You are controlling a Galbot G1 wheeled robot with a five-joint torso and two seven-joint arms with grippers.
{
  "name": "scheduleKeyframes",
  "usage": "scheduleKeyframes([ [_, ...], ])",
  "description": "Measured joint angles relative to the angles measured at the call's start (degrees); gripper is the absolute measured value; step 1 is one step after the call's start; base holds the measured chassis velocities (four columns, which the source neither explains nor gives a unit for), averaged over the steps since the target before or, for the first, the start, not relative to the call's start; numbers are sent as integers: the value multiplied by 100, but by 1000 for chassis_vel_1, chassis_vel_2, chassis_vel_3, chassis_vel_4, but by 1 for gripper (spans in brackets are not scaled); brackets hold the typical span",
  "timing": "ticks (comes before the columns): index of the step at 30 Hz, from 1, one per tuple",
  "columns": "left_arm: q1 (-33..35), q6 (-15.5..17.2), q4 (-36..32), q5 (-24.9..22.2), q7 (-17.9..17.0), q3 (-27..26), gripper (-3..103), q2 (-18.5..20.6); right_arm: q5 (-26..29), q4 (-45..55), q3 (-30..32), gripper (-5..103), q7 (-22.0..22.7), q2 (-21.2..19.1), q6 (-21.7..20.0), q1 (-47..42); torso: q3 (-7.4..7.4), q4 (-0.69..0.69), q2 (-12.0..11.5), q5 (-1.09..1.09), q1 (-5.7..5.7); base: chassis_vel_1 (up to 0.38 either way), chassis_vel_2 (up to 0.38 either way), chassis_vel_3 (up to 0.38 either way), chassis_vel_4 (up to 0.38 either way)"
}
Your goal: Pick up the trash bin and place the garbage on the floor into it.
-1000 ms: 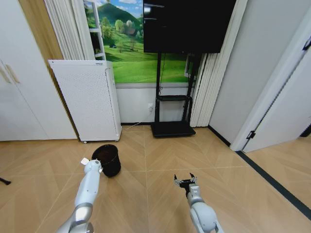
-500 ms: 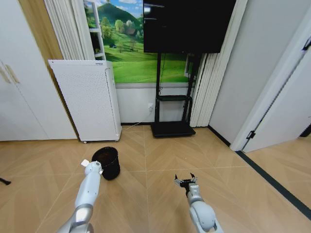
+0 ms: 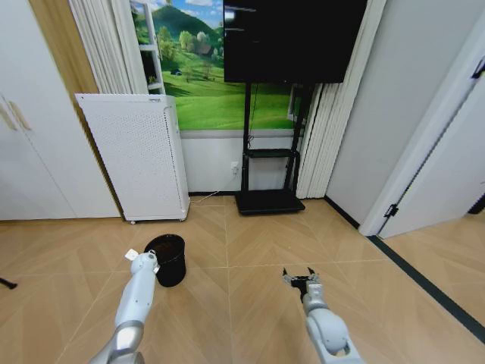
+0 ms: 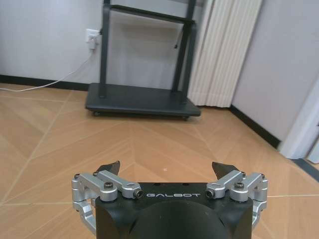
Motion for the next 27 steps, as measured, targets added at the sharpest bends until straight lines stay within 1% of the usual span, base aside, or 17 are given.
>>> scheduleKeyframes([
  [1,28,20,-36,6,30,1,81,8,81,10,137,100,-30,-51,7,-10,0,0,0,0,0,0,0,0,0],
  [2,28,20,-36,6,30,1,81,8,81,10,137,100,-30,-51,7,-10,0,0,0,0,0,0,0,0,0],
  [4,121,103,-182,13,123,4,91,35,296,78,403,100,-77,-135,5,-44,0,0,0,0,0,0,0,0,0],
  [5,121,103,-182,13,123,4,91,35,296,78,403,100,-77,-135,5,-44,0,0,0,0,0,0,0,0,0],
  [6,172,143,-271,34,177,8,96,49,371,113,484,100,-84,-156,2,-59,0,0,0,1,0,0,0,0,0],
  [8,261,189,-422,126,267,17,100,76,590,193,679,100,-99,-199,-9,-103,0,1,0,0,0,0,0,0,0],
  [12,351,228,-598,205,364,41,100,110,786,238,861,100,-133,-231,-37,-126,0,0,0,0,0,0,0,0,0],
  [14,480,263,-802,296,582,62,100,163,921,249,1016,100,-182,-269,-37,-136,0,-1,0,0,0,0,0,0,0],
  [15,622,321,-1019,356,780,88,100,219,1027,268,1065,100,-193,-288,-38,-138,0,0,0,-1,0,0,0,0,0],
  [16,705,339,-1160,370,887,99,100,243,1090,280,1080,100,-193,-293,-38,-138,0,2,0,-1,0,0,0,0,0],
  [17,705,339,-1160,370,887,99,100,243,1090,280,1080,100,-193,-293,-38,-138,0,2,0,-1,0,0,0,0,0],
  [20,961,360,-1575,504,1252,123,100,276,1142,339,1059,100,-197,-274,-39,-145,0,1,0,-2,0,0,0,0,0],
  [21,961,360,-1575,504,1252,123,100,276,1142,339,1059,100,-197,-274,-39,-145,0,1,0,-2,0,0,0,0,0],
  [23,1118,292,-1809,756,1538,123,100,278,1141,356,1013,100,-199,-242,-39,-149,0,0,0,0,0,0,0,0,0],
  [24,1251,247,-2017,1008,1743,121,100,288,1133,357,974,100,-200,-221,-39,-149,0,0,0,-1,0,0,0,0,0],
  [25,1251,247,-2017,1008,1743,121,100,288,1133,357,974,100,-200,-221,-39,-149,0,0,0,-1,0,0,0,0,0],
  [27,1480,237,-2460,1355,2040,115,100,332,1119,357,908,100,-201,-189,-39,-127,0,0,0,-1,0,0,0,0,0],
])
